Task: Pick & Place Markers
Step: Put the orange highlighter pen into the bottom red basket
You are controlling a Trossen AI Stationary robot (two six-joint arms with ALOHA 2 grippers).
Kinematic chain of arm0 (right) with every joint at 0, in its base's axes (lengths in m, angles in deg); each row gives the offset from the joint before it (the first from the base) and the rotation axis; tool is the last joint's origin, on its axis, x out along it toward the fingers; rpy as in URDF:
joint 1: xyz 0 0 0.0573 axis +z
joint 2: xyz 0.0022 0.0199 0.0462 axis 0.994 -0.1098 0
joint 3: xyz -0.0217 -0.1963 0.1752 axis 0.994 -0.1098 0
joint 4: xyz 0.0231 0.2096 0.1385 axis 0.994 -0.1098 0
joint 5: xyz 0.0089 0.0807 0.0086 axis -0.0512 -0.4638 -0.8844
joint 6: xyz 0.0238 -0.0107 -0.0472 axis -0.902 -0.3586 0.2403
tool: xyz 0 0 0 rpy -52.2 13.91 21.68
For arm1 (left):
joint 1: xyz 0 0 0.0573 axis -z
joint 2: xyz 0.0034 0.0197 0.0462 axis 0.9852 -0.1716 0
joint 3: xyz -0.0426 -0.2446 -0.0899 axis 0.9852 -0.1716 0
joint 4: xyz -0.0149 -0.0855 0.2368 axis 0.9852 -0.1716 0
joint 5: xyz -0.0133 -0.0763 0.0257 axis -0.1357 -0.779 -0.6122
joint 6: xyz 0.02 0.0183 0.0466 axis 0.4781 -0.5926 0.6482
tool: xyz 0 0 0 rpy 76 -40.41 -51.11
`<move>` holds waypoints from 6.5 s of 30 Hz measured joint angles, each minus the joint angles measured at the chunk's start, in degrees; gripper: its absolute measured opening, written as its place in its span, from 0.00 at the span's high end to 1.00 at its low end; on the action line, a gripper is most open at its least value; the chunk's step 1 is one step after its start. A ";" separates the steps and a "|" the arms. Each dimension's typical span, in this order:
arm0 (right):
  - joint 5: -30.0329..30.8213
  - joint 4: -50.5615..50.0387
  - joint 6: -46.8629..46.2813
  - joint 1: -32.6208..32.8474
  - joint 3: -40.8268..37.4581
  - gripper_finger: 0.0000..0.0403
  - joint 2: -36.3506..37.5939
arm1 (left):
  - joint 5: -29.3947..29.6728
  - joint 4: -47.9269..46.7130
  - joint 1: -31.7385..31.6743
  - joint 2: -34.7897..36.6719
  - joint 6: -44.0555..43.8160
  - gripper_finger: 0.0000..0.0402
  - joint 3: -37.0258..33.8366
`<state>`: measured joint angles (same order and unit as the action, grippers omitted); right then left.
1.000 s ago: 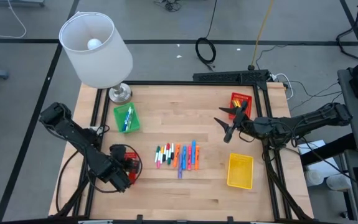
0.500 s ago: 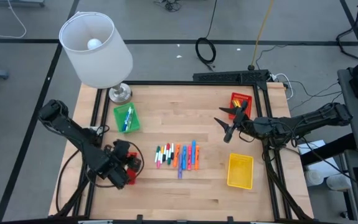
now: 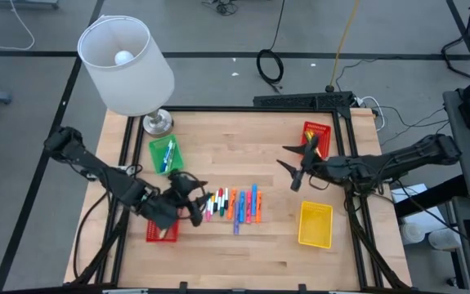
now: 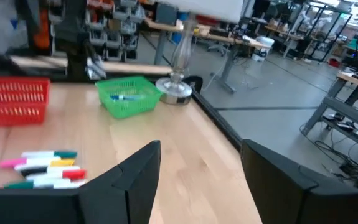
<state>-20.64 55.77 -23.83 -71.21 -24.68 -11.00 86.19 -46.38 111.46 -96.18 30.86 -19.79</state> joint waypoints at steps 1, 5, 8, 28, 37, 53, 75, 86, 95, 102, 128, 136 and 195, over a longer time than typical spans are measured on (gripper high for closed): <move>-0.85 0.01 -0.01 -0.03 0.00 0.48 -1.13 | -0.63 4.46 -0.90 -0.40 6.60 0.47 0.00; -6.79 0.71 -1.10 0.00 0.54 0.48 -7.91 | -10.94 19.51 -5.64 -1.13 25.00 0.45 -2.23; -11.33 -0.44 -3.17 0.21 3.28 0.48 -14.24 | -23.03 28.00 -10.91 -0.99 30.18 0.44 -5.77; -24.87 -32.29 20.99 4.85 25.49 0.48 -48.16 | -62.01 51.89 -32.42 -1.02 34.68 0.49 -18.99; -28.17 -31.19 24.00 4.85 25.77 0.48 -49.82 | -63.68 52.08 -32.97 -1.04 35.13 0.47 -18.99; -31.49 -29.17 28.39 2.01 23.11 0.48 -49.56 | -63.68 51.93 -33.04 -1.04 33.11 0.48 -18.99; -38.79 -37.32 16.41 2.19 21.31 0.48 -49.69 | -63.65 50.73 -33.02 -1.04 31.89 0.49 -18.99; -42.00 -41.97 16.81 2.21 21.27 0.73 -49.80 | -63.65 50.72 -32.97 -1.04 31.83 0.50 -18.99; -40.90 -38.96 17.95 2.01 21.22 0.89 -49.69 | -63.65 50.73 -32.97 -1.04 31.85 0.50 -18.99; -36.18 -36.77 12.30 0.86 21.02 0.89 -46.40 | -63.63 50.67 -32.97 -1.04 31.89 0.50 -18.99; -29.48 28.07 11.64 -6.21 0.63 0.89 -22.70 | -56.43 50.22 -31.90 -1.46 36.27 0.49 -19.02; -31.25 29.54 11.89 -5.88 0.57 0.89 -22.74 | -53.75 59.40 -28.62 -8.81 43.04 0.49 -18.56; -36.67 35.62 13.12 -2.29 0.70 0.81 -22.63 | -51.71 69.47 -25.77 -27.57 53.31 0.85 -3.72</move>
<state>-57.31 91.39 -10.71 -73.50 -23.98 -33.63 34.48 23.09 85.69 -123.75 84.17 -23.50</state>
